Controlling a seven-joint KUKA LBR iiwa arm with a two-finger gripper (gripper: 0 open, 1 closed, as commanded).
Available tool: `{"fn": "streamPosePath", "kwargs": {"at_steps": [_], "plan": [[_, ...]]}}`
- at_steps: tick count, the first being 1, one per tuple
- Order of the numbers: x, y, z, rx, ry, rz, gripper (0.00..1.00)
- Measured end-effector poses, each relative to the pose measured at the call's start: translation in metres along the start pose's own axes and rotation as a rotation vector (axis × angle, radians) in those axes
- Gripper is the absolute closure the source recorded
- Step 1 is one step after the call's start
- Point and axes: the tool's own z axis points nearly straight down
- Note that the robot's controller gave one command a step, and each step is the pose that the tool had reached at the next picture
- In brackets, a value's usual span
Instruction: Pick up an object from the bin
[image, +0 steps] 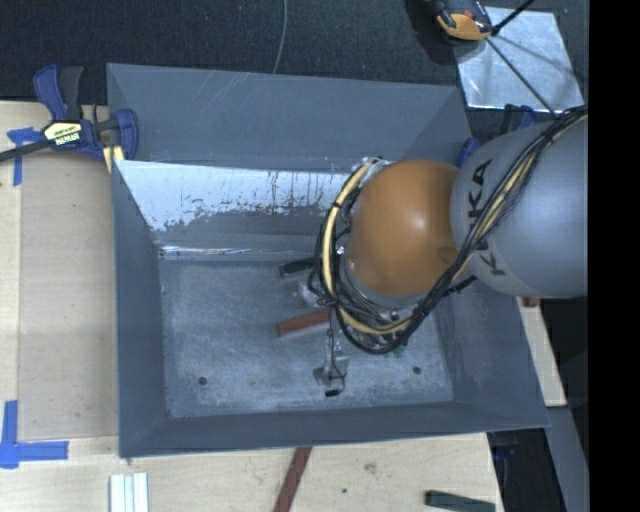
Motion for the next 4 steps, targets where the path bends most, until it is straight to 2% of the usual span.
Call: {"fn": "streamPosePath", "kwargs": {"at_steps": [1,2,3,4], "plan": [[0.000,0.000,0.000,0.000,0.000,0.001,0.00],[-0.039,-0.017,0.045,-0.001,-0.009,0.083,0.00],[-0.017,-0.083,0.078,0.000,0.000,0.069,1.00],[-0.017,-0.083,0.078,0.000,0.000,0.069,1.00]]}}
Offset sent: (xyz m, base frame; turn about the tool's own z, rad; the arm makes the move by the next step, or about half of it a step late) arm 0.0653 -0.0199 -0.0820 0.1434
